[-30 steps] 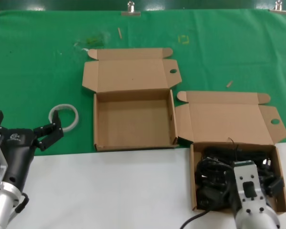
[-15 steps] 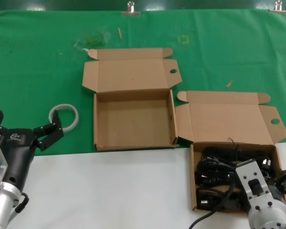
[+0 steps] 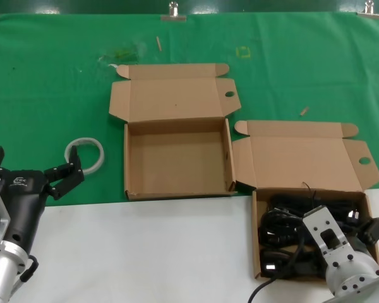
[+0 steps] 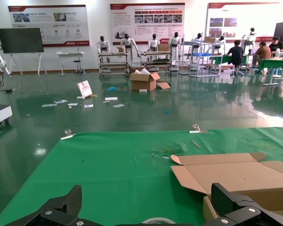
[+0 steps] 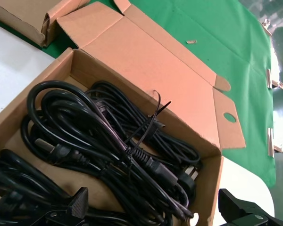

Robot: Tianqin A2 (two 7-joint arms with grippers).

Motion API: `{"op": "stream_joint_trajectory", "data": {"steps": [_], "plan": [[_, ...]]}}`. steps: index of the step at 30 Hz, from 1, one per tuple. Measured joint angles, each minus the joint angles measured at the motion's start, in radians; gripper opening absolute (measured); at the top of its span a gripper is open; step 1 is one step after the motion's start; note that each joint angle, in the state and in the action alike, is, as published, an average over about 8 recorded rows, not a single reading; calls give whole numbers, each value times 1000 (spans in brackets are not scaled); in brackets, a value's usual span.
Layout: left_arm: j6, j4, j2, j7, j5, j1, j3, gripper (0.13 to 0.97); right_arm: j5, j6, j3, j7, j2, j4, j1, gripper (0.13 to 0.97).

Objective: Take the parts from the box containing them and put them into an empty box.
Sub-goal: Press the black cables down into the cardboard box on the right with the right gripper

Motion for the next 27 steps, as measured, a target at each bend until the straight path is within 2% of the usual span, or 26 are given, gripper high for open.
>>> {"op": "stream_joint_trajectory", "data": {"steps": [5,13,17,27], "plan": [[0,0,0,0,0,0,0,965,13,-15,20,-44,0,-18,16,943],[0,0,0,0,0,0,0,965,19,-31,62,-102,0,-23,14,855],[0,0,0,0,0,0,0,965,19,-38,83,-121,0,-17,7,855],[0,0,0,0,0,0,0,965,20,-67,120,-150,-5,-18,-5,676]]}}
